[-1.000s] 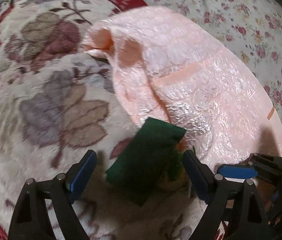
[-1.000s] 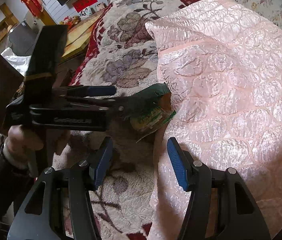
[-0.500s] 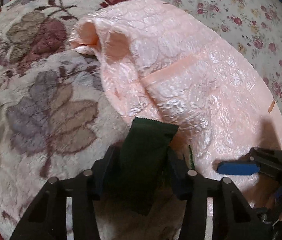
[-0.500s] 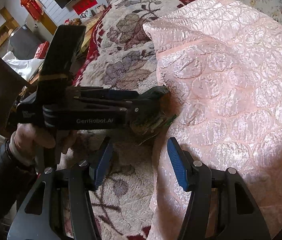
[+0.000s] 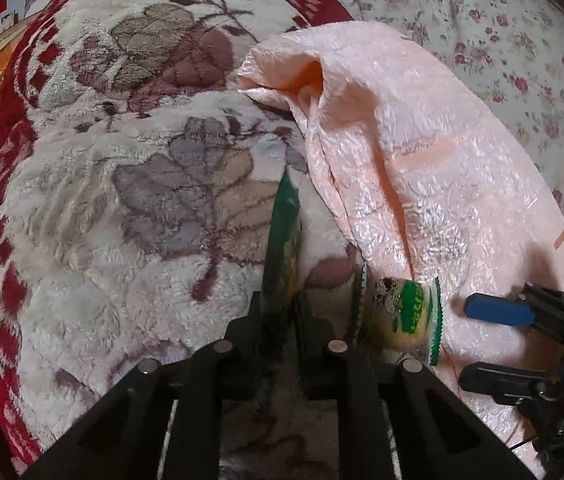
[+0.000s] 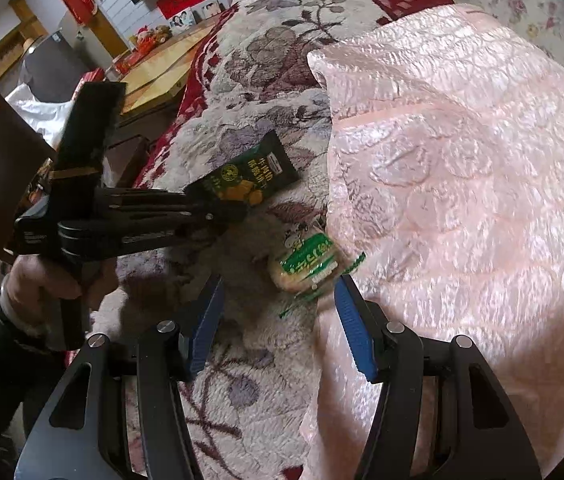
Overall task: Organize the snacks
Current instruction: 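Grasp the dark green cracker packet with left gripper while right grasps the green cow-print bun bag, then carry the green cracker packet and cow-print bun bag with both grippers to the tray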
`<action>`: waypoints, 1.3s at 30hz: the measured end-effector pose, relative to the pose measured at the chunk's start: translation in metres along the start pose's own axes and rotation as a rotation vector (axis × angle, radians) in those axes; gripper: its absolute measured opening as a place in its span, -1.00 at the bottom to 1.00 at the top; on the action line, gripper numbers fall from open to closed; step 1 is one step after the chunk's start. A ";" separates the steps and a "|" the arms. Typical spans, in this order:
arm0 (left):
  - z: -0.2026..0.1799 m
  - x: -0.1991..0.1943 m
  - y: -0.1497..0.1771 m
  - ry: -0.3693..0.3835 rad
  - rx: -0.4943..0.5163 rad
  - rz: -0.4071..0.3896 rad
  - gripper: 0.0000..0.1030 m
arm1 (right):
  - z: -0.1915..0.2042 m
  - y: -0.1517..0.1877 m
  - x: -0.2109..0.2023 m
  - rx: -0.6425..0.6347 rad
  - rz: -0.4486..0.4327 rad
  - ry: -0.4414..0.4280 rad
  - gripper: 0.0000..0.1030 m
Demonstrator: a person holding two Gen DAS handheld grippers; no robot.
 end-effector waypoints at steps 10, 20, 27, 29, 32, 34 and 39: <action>0.018 -0.001 -0.018 -0.128 -0.011 -0.024 0.44 | -0.004 -0.003 0.001 0.012 -0.004 -0.016 0.10; -0.004 0.028 -0.023 -0.303 0.045 0.032 0.52 | 0.007 -0.008 0.009 -0.069 0.016 -0.007 0.10; 0.002 0.033 -0.026 -0.333 0.039 0.027 0.13 | 0.026 -0.023 0.036 -0.390 0.110 0.157 0.21; 0.005 0.032 -0.027 -0.328 0.042 0.026 0.07 | 0.025 -0.025 0.045 -0.417 0.155 0.147 0.28; 0.006 0.031 -0.028 -0.310 0.047 0.021 0.07 | 0.018 -0.022 0.064 -0.409 0.231 0.143 0.27; 0.005 0.031 -0.027 -0.308 0.040 0.013 0.05 | 0.010 -0.021 0.074 -0.367 0.251 0.121 0.10; 0.009 0.012 -0.021 -0.288 -0.020 -0.020 -0.11 | 0.008 -0.021 0.064 -0.341 0.197 0.118 -0.05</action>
Point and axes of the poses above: each gripper's, at about its wrist camera, not at the fingertips, and x roughly the way its jaws point, z to its left, y to its underside, the point moved 4 cm from there along x, roughly the way its jaws point, and after that the axes turned 3 degrees about x, right-handed, at the moved point
